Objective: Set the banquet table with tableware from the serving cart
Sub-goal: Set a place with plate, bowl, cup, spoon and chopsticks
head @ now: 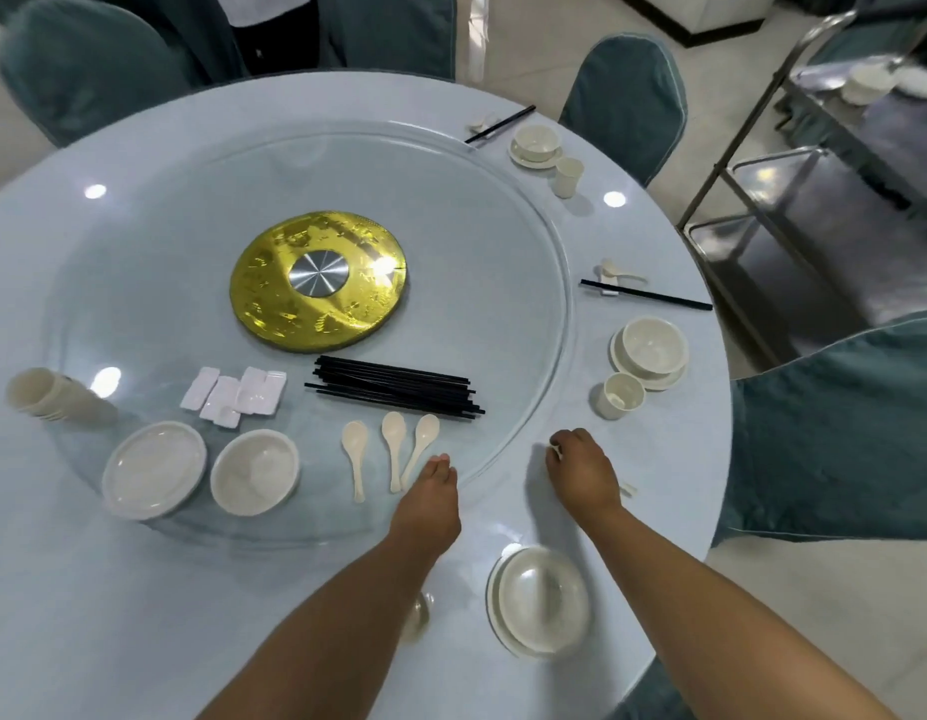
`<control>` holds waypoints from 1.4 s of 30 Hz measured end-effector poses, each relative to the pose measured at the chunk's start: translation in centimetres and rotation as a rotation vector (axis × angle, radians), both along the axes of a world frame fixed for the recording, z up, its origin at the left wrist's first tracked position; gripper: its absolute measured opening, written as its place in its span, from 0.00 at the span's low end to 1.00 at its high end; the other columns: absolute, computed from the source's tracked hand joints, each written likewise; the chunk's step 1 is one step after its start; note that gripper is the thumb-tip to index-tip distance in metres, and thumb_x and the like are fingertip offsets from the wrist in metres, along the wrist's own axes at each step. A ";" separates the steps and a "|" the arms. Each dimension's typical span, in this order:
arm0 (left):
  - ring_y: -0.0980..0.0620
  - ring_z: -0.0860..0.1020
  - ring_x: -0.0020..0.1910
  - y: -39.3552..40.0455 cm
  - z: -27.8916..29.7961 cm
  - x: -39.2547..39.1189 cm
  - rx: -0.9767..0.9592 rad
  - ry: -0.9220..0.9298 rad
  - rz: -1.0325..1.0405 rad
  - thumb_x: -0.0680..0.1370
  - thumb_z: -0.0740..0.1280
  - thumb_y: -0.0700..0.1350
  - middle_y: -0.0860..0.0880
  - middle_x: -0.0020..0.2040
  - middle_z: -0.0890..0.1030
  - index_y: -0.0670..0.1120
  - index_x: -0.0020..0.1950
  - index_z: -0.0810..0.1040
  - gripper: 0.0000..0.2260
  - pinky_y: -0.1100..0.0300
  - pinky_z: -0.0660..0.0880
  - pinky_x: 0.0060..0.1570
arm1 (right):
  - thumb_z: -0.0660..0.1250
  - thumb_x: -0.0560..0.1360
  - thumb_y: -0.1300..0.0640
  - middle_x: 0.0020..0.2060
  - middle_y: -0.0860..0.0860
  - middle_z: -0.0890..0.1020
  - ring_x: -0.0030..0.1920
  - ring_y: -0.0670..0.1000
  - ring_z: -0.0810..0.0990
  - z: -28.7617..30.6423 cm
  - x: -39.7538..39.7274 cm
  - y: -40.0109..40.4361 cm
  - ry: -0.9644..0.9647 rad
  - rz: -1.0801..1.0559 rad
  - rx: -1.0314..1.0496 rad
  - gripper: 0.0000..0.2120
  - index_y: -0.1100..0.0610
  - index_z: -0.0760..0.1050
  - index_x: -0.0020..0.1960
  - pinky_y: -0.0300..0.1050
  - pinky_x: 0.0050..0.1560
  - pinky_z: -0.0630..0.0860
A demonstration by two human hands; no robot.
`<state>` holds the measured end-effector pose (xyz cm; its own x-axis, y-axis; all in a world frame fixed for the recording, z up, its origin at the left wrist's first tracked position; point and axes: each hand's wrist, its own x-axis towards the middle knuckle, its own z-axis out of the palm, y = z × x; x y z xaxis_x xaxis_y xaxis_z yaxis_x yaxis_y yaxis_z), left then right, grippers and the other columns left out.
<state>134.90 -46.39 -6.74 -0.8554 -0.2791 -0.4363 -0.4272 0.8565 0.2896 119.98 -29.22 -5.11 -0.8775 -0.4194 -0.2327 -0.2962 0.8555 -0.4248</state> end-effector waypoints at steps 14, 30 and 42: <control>0.52 0.42 0.79 -4.9 -0.5 7.4 0.063 -0.014 0.054 0.80 0.54 0.35 0.48 0.81 0.44 0.42 0.80 0.52 0.28 0.62 0.44 0.76 | 0.59 0.80 0.57 0.51 0.55 0.76 0.50 0.57 0.78 -0.1 5.0 -14.7 -0.071 0.298 0.076 0.10 0.59 0.77 0.54 0.47 0.48 0.75; 0.55 0.44 0.79 -10.6 -0.6 13.6 0.154 -0.001 0.138 0.79 0.54 0.33 0.52 0.81 0.47 0.43 0.80 0.54 0.28 0.66 0.42 0.74 | 0.58 0.77 0.67 0.56 0.57 0.75 0.47 0.59 0.80 -1.3 10.7 -19.8 -0.077 0.392 0.240 0.10 0.62 0.73 0.56 0.48 0.45 0.76; 0.54 0.45 0.79 -11.7 -1.4 14.5 0.134 -0.024 0.113 0.79 0.55 0.35 0.51 0.81 0.48 0.41 0.80 0.54 0.28 0.66 0.41 0.72 | 0.58 0.76 0.69 0.53 0.57 0.78 0.50 0.58 0.80 -1.0 11.2 -19.9 0.044 0.483 0.342 0.11 0.62 0.77 0.54 0.45 0.47 0.74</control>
<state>149.38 -58.05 -8.10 -0.8109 -0.3112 -0.4955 -0.5268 0.7570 0.3867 131.16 -49.14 -6.11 -0.6178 -0.6813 -0.3927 -0.6971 0.7056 -0.1275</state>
